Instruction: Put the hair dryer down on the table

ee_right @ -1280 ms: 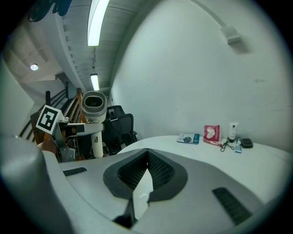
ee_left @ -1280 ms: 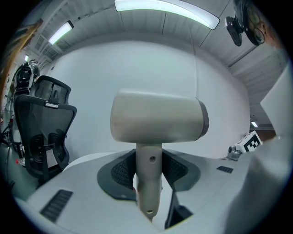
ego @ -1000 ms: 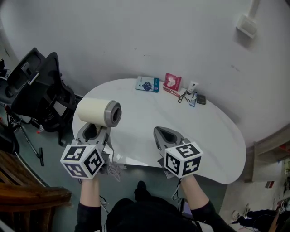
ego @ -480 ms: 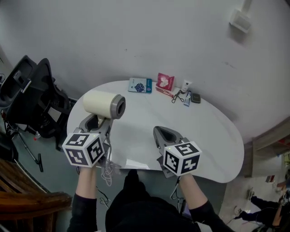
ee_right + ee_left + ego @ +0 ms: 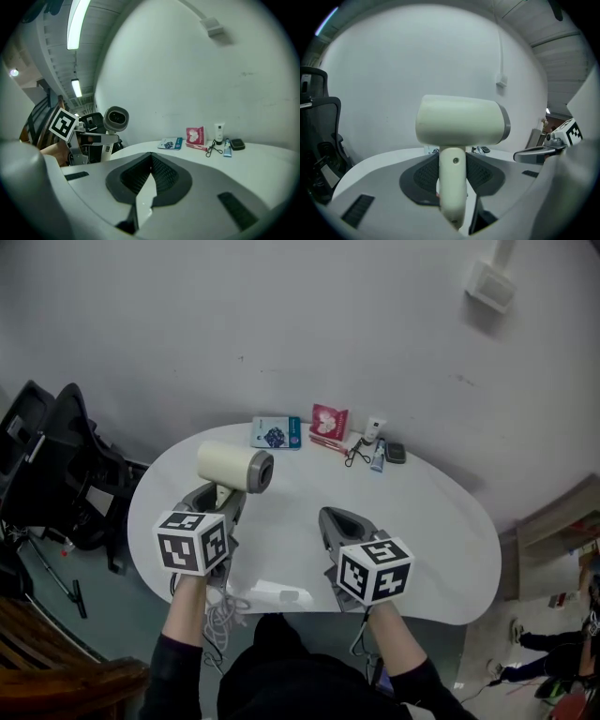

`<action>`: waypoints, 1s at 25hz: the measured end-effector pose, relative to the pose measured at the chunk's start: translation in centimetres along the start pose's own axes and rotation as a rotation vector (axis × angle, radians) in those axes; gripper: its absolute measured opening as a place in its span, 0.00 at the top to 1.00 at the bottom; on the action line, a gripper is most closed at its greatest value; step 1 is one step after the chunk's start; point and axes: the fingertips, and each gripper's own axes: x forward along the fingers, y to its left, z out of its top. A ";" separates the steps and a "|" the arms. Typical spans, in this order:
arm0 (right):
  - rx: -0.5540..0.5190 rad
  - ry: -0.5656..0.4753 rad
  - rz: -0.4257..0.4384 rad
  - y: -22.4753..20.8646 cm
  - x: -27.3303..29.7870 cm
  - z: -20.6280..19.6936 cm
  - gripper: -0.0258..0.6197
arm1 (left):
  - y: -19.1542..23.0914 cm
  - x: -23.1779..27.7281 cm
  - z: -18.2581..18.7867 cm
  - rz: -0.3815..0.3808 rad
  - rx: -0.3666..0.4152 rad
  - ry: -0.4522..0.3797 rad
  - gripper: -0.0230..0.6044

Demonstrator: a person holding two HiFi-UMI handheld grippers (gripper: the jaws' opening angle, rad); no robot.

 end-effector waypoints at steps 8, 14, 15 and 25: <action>0.026 0.031 -0.035 -0.9 2.8 -0.2 0.95 | 0.3 5.3 -2.9 -0.072 0.001 0.129 0.70; 0.046 0.059 -0.073 -1.7 4.6 -0.8 0.95 | 0.2 8.5 -5.4 -0.115 -0.007 0.213 0.70; 0.050 0.063 -0.081 -1.9 4.9 -0.8 0.95 | 0.2 8.9 -5.9 -0.121 -0.008 0.227 0.70; 0.100 0.104 -0.163 -4.3 6.2 -2.3 0.95 | -0.7 12.6 -9.7 -0.169 0.016 0.350 0.70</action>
